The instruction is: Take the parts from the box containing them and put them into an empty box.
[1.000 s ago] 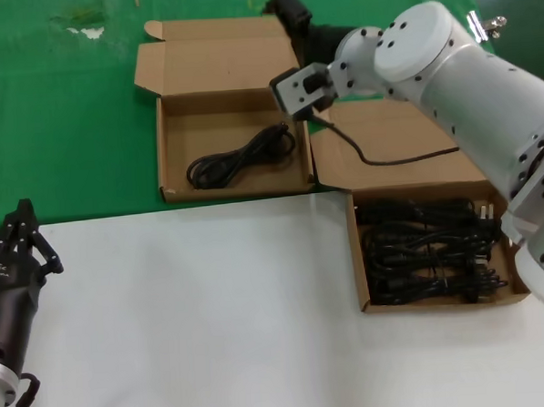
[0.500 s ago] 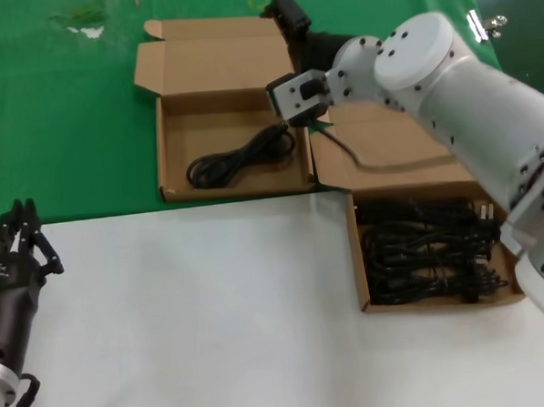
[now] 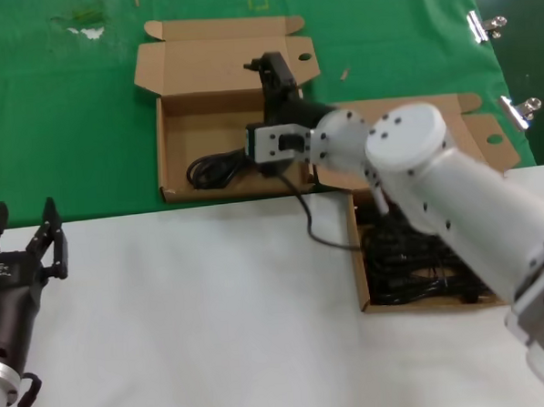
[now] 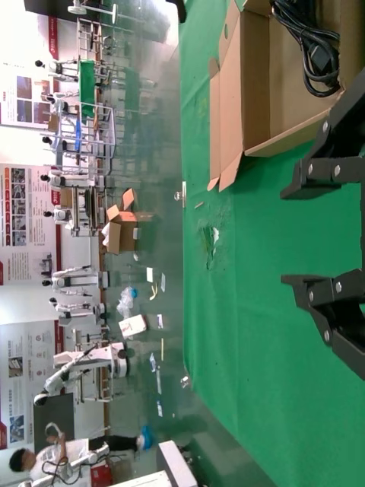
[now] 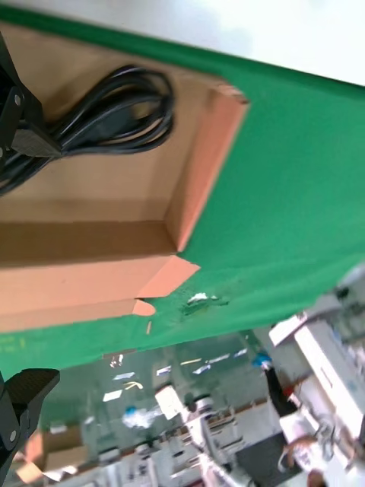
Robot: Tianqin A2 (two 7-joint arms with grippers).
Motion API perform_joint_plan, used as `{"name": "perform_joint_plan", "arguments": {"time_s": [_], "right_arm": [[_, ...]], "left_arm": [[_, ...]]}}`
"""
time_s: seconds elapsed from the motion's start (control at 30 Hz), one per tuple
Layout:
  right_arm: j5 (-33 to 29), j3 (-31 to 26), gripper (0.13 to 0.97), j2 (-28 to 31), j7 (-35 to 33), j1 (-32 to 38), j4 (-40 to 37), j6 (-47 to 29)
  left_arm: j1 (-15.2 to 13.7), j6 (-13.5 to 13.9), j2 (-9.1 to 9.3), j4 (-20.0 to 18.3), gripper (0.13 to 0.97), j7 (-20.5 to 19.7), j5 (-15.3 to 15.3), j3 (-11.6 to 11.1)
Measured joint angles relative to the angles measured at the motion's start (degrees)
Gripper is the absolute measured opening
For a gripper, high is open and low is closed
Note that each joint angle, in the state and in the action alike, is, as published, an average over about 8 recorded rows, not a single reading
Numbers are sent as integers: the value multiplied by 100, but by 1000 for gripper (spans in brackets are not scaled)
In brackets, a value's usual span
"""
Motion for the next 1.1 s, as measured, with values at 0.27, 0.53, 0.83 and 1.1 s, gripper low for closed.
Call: {"name": "perform_joint_plan", "arguments": {"time_s": [0.27,0.53,0.83,1.1], "right_arm": [[-21,614,966,183,669,-844,918,184],[-43,1231,966,367,1338,-1693,1840,368],[-67,1921,966,572,2093,-2643,2872,576],[-89,2539,966,757,2759,-3495,3792,759]], "left_arm": [[-5,10,16,6,447,2,17,-1],[-11,20,32,12,665,3,35,-2],[-17,30,49,18,769,4,55,-4],[-23,40,66,24,882,5,73,-5]]}}
